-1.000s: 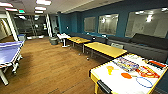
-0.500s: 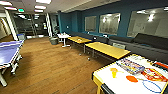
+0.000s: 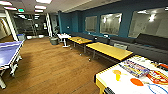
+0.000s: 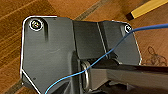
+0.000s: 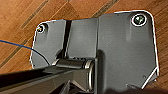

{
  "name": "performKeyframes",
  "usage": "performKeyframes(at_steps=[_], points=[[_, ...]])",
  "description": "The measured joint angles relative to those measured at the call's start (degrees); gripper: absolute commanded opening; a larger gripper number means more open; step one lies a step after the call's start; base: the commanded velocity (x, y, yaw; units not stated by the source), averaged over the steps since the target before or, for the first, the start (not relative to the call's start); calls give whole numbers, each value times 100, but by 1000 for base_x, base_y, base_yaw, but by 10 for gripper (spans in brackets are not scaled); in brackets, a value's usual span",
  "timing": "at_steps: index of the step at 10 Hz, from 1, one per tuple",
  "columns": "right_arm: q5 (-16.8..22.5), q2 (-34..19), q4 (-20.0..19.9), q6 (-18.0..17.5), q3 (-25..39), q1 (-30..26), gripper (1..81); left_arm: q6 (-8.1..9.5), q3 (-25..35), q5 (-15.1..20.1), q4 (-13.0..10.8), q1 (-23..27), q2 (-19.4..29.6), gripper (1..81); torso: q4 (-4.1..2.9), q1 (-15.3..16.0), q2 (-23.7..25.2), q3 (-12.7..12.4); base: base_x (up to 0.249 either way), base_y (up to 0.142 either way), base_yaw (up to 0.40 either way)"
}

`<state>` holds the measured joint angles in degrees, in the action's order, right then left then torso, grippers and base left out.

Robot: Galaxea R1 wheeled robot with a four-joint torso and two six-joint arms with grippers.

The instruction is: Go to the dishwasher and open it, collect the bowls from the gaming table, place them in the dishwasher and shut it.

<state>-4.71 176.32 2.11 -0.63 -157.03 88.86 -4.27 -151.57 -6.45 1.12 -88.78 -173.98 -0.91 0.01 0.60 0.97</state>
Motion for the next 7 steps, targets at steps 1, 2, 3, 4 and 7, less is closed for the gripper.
performKeyframes(at_steps=[1,2,3,4,7], points=[[-15,-2,0,0,0,-13,811,0,0,-2,0,0,-2,811,0,-3,0,-2,135,67,0],[-4,2,0,0,0,4,811,0,0,4,0,-5,-2,811,0,-3,0,-2,134,67,0],[2,0,0,0,0,1,811,0,0,1,0,0,-2,811,0,0,0,0,135,67,0],[-11,2,0,-2,0,0,811,0,0,-7,0,1,0,811,0,-1,0,-2,135,63,0],[-2,0,0,0,0,6,811,0,0,1,0,-11,-2,811,0,-1,0,0,135,41,0]])
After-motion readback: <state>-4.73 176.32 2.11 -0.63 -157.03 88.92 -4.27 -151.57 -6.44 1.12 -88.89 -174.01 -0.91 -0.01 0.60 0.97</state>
